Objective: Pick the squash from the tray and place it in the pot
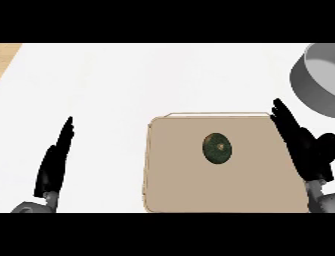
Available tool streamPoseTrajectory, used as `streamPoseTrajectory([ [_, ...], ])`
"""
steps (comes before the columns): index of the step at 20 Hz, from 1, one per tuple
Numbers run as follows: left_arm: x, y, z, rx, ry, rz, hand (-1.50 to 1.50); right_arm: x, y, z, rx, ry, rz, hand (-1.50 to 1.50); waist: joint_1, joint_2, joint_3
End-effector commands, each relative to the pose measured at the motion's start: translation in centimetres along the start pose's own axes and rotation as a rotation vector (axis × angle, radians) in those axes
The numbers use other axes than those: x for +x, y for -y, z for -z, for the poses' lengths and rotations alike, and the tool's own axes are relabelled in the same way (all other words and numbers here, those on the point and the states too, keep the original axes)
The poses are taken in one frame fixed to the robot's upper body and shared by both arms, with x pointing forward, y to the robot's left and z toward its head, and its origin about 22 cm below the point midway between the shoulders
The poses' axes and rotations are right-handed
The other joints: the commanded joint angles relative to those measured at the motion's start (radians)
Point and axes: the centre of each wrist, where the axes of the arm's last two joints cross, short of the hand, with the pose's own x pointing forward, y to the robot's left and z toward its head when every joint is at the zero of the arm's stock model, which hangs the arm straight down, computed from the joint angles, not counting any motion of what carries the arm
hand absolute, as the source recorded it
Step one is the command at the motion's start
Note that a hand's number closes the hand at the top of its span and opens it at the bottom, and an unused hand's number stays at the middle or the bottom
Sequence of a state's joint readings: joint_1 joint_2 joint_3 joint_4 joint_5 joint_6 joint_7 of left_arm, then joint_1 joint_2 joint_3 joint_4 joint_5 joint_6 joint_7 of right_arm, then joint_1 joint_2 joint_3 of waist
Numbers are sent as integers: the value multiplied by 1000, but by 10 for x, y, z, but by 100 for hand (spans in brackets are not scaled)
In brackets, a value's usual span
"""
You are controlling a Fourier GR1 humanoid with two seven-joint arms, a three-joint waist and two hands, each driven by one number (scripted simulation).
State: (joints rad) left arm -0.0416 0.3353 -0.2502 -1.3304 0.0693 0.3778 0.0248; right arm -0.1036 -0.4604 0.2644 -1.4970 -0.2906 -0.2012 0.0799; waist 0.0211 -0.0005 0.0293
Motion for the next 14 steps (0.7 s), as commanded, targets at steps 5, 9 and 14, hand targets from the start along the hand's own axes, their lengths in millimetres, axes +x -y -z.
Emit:
streamPoseTrajectory([
  [5, 38, 6, 3, 45, 196, -174, 0, 90, 21, -11, -178, 810, -113, 150, -88, -57, -30],
  [9, 44, 8, -4, 58, 238, -277, 0, 23, 70, -37, -742, 568, -293, -150, -136, -36, -29],
  [14, 48, 5, -13, -4, 300, -293, 0, 17, -23, -80, -695, 921, -255, -150, -66, -18, -28],
])
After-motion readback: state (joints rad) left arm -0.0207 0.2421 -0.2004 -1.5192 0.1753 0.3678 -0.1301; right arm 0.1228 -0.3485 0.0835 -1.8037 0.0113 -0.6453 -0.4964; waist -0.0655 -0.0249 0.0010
